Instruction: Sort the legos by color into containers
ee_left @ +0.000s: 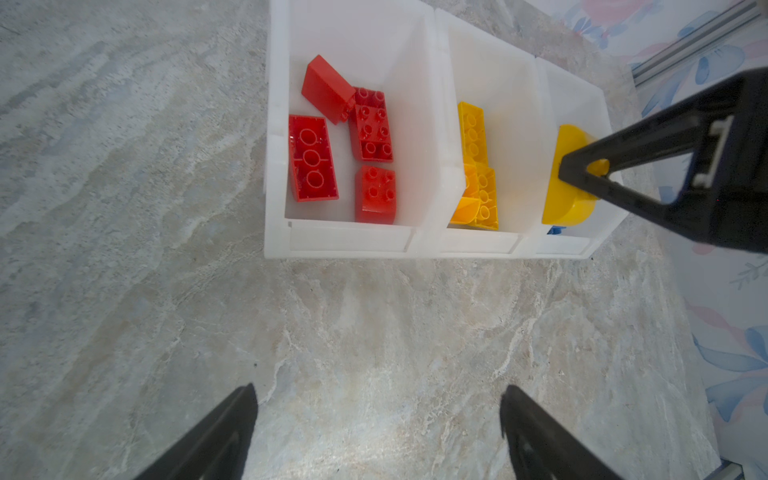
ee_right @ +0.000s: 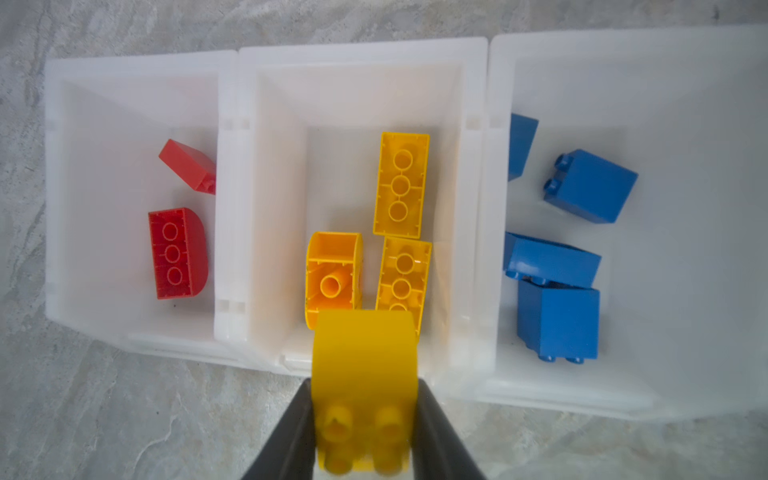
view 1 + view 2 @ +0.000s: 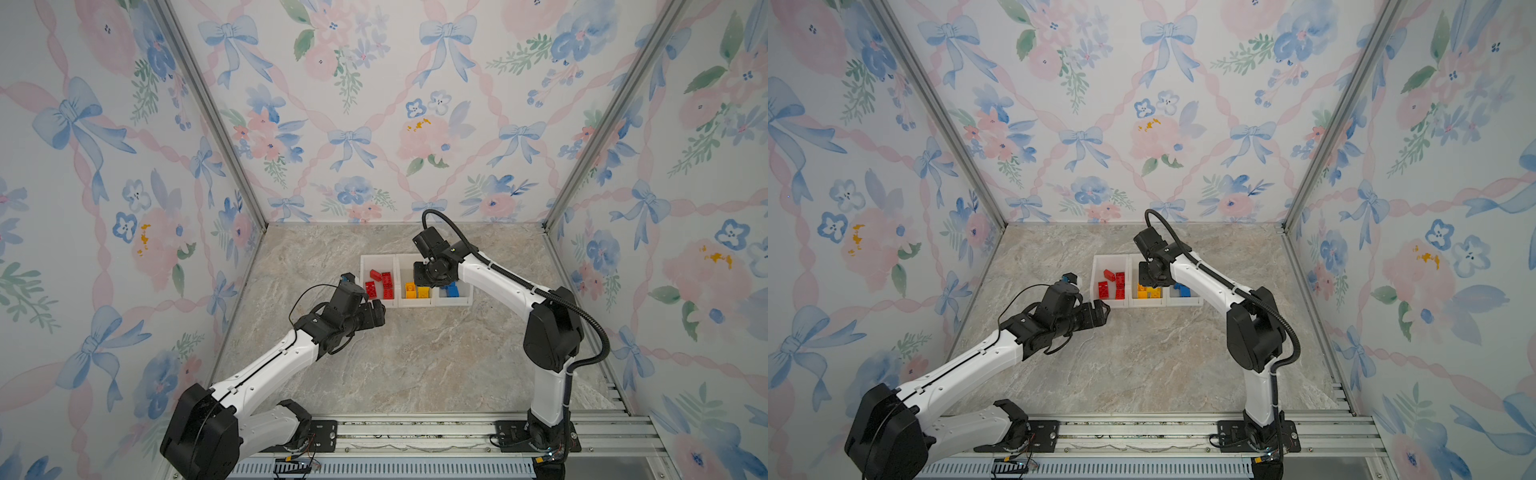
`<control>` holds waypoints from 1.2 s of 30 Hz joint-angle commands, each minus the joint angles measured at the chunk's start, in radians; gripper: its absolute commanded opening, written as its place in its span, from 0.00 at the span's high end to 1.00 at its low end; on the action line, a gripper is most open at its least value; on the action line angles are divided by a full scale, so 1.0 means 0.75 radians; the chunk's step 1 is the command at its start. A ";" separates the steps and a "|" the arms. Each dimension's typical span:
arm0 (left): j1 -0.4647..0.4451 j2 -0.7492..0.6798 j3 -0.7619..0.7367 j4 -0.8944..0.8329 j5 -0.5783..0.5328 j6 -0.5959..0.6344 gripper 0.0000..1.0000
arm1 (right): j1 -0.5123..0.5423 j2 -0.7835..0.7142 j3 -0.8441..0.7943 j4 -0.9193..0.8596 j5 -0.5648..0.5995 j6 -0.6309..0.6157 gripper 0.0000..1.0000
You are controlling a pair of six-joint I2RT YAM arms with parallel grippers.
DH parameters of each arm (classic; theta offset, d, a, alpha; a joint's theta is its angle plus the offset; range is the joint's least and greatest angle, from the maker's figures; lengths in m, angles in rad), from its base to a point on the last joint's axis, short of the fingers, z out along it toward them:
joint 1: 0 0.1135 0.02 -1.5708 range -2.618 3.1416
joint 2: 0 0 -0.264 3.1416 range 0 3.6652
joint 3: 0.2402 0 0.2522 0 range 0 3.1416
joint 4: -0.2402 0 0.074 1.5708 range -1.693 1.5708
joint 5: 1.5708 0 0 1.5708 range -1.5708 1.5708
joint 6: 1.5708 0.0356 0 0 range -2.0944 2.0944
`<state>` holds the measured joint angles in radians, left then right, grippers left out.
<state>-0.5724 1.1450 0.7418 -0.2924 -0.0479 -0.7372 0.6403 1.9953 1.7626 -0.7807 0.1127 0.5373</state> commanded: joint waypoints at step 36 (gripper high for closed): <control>0.005 -0.030 -0.031 0.006 -0.056 -0.046 0.06 | -0.103 0.289 0.243 -0.078 -0.054 -0.154 0.42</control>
<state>-0.5724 1.1332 0.7288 -0.2924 -0.0742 -0.7635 0.5751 2.2280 1.9545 -0.8124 0.0742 0.4263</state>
